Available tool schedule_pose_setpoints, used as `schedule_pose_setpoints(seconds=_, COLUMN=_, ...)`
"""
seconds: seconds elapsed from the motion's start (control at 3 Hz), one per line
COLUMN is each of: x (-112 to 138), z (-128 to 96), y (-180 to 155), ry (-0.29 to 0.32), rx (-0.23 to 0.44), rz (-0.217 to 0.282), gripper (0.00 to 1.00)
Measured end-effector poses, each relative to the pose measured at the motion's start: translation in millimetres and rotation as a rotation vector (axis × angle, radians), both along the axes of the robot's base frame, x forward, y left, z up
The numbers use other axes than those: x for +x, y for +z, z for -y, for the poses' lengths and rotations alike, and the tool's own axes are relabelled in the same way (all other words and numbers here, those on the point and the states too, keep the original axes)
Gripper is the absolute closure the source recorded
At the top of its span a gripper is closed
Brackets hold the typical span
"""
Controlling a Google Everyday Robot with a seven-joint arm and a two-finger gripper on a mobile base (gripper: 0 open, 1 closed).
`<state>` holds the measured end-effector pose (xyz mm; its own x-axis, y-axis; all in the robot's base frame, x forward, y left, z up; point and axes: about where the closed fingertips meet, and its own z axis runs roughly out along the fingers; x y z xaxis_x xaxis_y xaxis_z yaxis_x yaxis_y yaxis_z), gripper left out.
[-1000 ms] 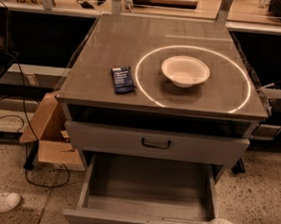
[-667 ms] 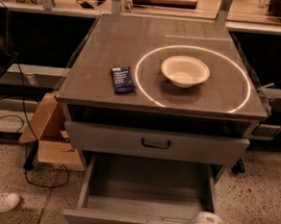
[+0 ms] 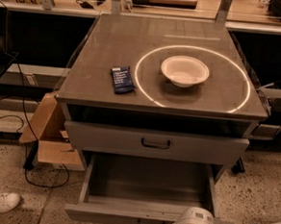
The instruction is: Close middle drawer
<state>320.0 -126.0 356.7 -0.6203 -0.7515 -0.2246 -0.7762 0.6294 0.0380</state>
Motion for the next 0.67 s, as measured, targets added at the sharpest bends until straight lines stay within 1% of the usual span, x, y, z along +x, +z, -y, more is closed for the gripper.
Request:
schedule_pose_setpoints(seconds=0.33, x=23.1, z=-4.4, y=-0.4, ry=-0.007, rx=0.0, rz=0.004, gripper=1.0)
schedule_pose_setpoints(seconds=0.67, x=21.0, z=-4.4, y=-0.4, ry=-0.007, rx=0.0, rz=0.004, gripper=1.0)
